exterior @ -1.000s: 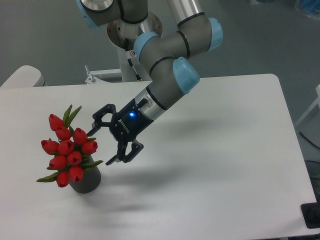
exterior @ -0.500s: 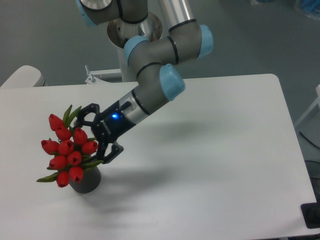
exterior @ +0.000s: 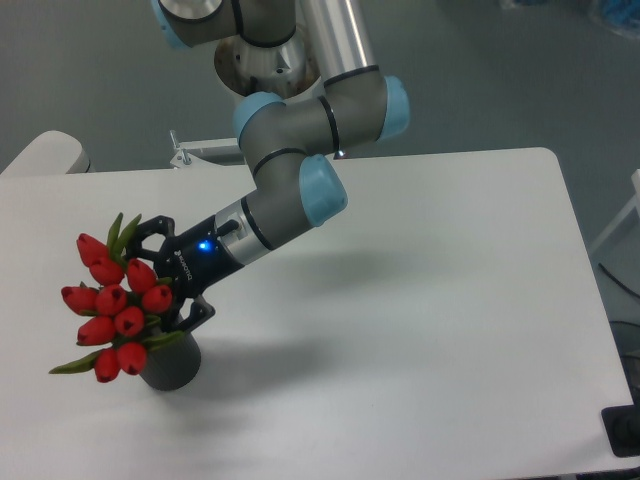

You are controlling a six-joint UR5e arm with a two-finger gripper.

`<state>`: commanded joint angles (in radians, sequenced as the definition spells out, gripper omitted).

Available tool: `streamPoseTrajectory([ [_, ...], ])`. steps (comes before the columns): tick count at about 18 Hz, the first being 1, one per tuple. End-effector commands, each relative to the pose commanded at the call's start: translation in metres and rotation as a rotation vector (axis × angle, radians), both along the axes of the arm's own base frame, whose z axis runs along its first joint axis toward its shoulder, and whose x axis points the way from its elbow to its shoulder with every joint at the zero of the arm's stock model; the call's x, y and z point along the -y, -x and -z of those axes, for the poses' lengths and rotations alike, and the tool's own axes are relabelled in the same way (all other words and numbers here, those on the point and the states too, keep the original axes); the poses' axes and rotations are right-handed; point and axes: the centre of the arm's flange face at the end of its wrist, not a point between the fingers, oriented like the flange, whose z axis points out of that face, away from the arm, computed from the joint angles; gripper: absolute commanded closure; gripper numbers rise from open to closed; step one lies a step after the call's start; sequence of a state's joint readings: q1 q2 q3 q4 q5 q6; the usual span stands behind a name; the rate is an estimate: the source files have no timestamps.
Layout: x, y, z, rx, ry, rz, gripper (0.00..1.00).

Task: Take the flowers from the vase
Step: 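Push the gripper into the tulip stems and close around them, then lift the gripped tulip bunch upward out of the grey vase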

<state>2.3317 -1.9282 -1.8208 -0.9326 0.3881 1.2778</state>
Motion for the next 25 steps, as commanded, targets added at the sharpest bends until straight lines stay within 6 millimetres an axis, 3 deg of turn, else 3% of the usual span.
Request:
streamPoseTrajectory([
  [5,-0.001,-0.001,0.003,0.036,-0.015,0.000,0.03],
  [11,0.003,0.002,-0.005,0.062,-0.049,-0.010,0.62],
  [18,0.011,0.020,-0.015,0.109,-0.099,-0.044,0.65],
  [25,0.021,0.031,-0.051,0.159,-0.165,-0.076,0.65],
])
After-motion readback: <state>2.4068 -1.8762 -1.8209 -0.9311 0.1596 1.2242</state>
